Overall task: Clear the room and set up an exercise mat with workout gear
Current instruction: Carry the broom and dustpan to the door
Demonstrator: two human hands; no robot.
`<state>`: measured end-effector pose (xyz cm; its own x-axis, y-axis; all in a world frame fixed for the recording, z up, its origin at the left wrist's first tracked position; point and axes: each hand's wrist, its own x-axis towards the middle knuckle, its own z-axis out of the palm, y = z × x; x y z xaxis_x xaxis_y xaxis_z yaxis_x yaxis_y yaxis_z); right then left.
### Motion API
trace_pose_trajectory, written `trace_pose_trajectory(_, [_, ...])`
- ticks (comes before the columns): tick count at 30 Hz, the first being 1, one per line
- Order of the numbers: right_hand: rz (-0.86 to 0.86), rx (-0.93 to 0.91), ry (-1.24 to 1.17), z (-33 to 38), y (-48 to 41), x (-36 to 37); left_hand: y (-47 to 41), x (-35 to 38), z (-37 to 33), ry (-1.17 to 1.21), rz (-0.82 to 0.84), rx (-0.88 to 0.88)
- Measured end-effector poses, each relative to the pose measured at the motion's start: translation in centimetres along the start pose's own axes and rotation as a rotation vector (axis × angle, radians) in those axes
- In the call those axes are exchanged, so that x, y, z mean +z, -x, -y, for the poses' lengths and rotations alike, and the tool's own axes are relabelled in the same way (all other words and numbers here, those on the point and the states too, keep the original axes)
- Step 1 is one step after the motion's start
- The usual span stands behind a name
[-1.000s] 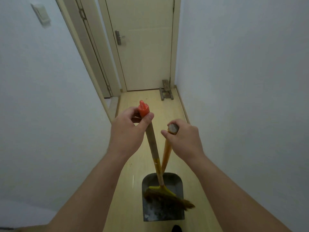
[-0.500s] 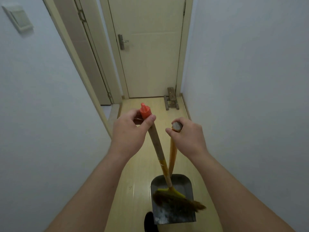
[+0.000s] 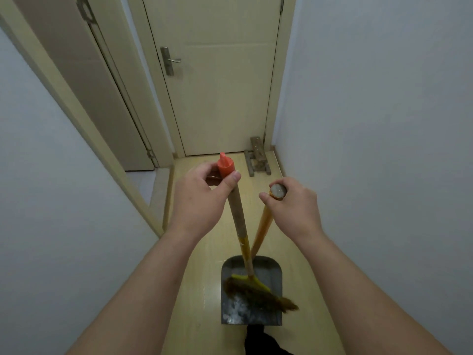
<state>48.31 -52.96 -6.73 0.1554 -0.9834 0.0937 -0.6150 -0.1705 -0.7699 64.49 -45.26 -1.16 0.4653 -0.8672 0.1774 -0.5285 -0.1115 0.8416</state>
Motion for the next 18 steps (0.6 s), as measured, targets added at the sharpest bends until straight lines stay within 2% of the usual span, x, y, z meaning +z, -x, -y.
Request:
trace_pose_trajectory(11, [0.064,0.022,-0.093,1.0,-20.2,5.2,-20.1,3.3,1.2,-0.058,0.003,-0.059])
trace_pose_trajectory(18, [0.088,0.008,-0.032,2.3,-31.4,7.6,-31.4,5.0,1.9,-0.038,0.005,-0.095])
